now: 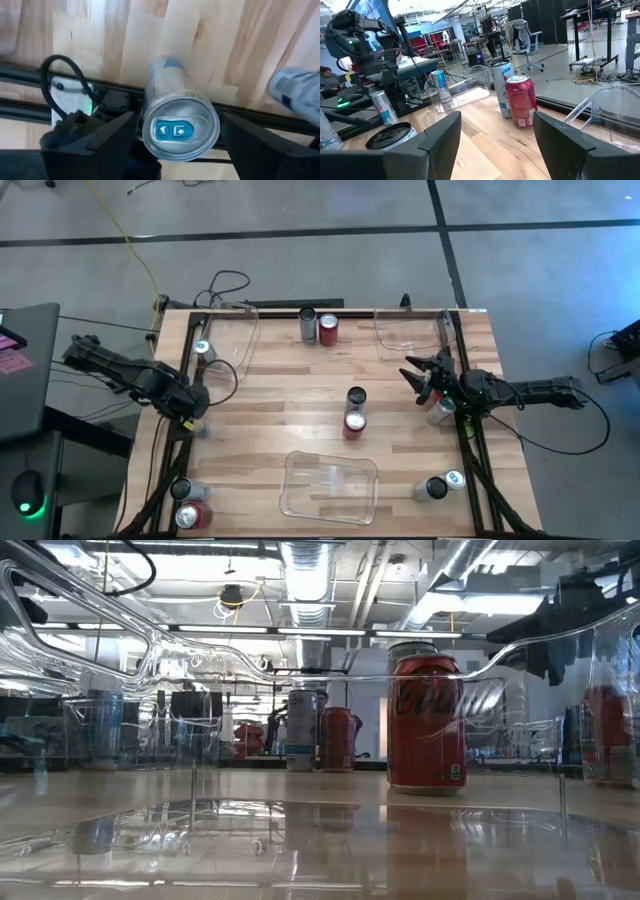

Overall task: Sort soda cans
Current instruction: Put the blue soda can into the top left transparent bin

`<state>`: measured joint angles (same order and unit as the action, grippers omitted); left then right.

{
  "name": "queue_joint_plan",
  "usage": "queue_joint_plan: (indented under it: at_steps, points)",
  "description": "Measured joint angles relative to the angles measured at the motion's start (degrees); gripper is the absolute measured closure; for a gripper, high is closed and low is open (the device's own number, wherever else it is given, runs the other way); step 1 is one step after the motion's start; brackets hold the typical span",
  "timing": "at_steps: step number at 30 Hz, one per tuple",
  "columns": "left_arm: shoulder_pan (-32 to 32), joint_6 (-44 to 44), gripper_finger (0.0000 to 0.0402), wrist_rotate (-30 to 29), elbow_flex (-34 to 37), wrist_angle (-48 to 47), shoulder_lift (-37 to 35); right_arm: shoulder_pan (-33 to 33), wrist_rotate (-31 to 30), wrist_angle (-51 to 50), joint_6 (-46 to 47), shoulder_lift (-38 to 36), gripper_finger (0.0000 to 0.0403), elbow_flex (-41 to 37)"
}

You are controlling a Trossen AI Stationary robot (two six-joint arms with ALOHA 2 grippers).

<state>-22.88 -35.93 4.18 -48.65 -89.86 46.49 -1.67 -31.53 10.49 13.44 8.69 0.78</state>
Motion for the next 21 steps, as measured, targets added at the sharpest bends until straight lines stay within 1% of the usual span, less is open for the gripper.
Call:
queue_joint_plan:
  at_steps: [2, 5, 8, 15, 18, 21]
  points:
    - [-0.5, -0.1, 0.0117, 0.2, 1.4, 0.8, 0.0, 0.0, 0.0, 0.0, -0.2, 0.0, 0.0132, 0.0]
    - [-1.2, -0.1, 0.0117, 0.2, 1.4, 1.1, 0.3, 0.0, 0.0, 0.0, -0.4, 0.0, 0.0132, 0.0]
    - [-1.4, -0.5, 0.0117, -1.8, 1.4, 1.3, 0.4, 0.0, 0.0, 0.0, -0.4, 0.0, 0.0132, 0.0]
    - [-1.4, -7.1, 0.0119, -5.4, 1.4, 1.3, 0.4, 0.0, 0.0, 0.0, -0.5, 0.0, 0.0132, 0.0]
    - [-1.4, -10.4, 0.0135, -7.1, 1.3, 1.3, 0.5, 0.0, 0.0, 0.0, -0.6, 0.0, 0.0132, 0.0]
    - [-1.4, -12.2, 0.0165, -8.0, 1.3, 1.3, 0.5, 0.0, 0.0, 0.1, -0.6, 0.0, 0.0132, 0.0]
